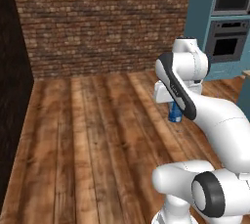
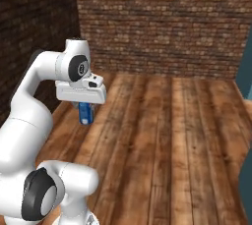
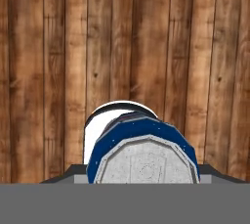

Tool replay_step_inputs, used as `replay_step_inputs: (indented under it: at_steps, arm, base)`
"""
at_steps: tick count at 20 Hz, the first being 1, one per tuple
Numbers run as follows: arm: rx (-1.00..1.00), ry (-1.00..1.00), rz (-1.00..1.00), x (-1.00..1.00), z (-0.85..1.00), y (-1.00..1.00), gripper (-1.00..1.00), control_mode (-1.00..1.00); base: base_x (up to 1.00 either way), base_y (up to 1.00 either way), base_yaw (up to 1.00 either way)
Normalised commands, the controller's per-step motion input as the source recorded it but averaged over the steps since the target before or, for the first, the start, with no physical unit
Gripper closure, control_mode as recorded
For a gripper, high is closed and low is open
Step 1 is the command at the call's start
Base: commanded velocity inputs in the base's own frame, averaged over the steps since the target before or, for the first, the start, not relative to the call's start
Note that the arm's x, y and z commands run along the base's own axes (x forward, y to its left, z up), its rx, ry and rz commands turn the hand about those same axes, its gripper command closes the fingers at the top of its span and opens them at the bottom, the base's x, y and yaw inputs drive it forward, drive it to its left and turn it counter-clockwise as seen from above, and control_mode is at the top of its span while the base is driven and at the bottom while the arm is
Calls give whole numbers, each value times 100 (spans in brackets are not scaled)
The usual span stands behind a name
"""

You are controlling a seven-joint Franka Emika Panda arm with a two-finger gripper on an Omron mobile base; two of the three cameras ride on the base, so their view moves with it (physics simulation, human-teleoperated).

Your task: Four empty soda cans are scattered around the kitchen. Gather all the cans and cluster them next to the stove for recycling.

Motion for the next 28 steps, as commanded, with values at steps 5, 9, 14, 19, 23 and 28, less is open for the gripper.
replay_step_inputs:
  at_steps: [5,9,14,19,23,28]
  arm:
    - [0,0,0,0,0,0,100,100]
    - [0,0,0,0,0,0,100,100]
    - [0,0,0,0,0,0,100,100]
    - [0,0,0,0,0,0,100,100]
    - [0,0,0,0,0,0,100,100]
    - [0,0,0,0,0,0,100,100]
  base:
    - [100,0,0]
    - [100,0,0]
    - [100,18,-2]
    - [100,82,-32]
    - [96,50,-69]
    - [63,21,-82]
